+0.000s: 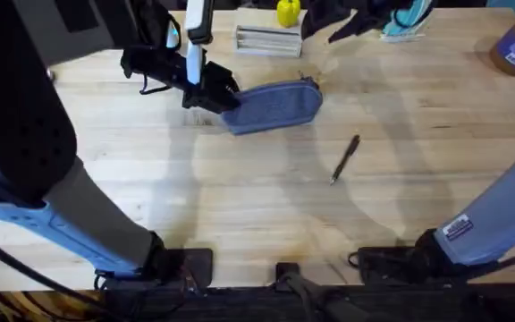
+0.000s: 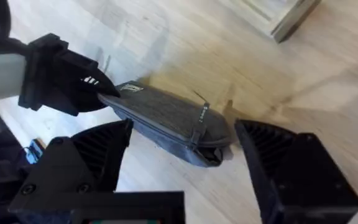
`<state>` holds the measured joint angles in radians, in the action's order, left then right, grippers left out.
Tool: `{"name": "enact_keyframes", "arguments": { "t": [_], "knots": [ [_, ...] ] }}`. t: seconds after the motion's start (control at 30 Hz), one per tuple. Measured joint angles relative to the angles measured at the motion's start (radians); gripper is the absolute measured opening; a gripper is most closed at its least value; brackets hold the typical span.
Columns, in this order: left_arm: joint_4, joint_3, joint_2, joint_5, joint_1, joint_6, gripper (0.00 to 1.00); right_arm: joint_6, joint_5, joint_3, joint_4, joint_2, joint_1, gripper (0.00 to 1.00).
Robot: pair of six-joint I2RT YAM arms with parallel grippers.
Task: Unzip the bag, pick up the pens from the table one at a time and place them inside, then zip the bag closed.
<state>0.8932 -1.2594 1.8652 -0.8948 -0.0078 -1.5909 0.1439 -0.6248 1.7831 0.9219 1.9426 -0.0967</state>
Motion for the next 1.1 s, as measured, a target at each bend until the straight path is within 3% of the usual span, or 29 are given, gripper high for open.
{"name": "enact_keyframes", "arguments": {
  "t": [0.1, 0.23, 0.63, 0.87, 1.1],
  "knots": [
    [0.000, 0.000, 0.000, 0.000, 0.000, 0.000, 0.042, 0.021, 0.036, 0.078, 0.100, 0.000, 0.000, 0.994],
    [-0.001, 0.000, 0.000, 0.000, 0.000, 0.000, 0.042, 0.037, 0.065, 0.102, 0.178, 0.000, 0.000, 0.994],
    [-0.002, 0.000, 0.000, 0.000, 0.000, 0.000, 0.042, 0.065, 0.079, 0.102, 0.171, 0.006, -0.003, 0.994],
    [-0.003, 0.000, 0.000, 0.000, 0.000, 0.000, 0.042, 0.085, 0.079, 0.105, 0.201, 0.146, -0.033, 0.994],
    [-0.003, 0.000, 0.000, 0.000, 0.000, 0.000, 0.042, 0.090, 0.025, 0.105, 0.202, 0.206, -0.045, 0.994]
  ]
}}
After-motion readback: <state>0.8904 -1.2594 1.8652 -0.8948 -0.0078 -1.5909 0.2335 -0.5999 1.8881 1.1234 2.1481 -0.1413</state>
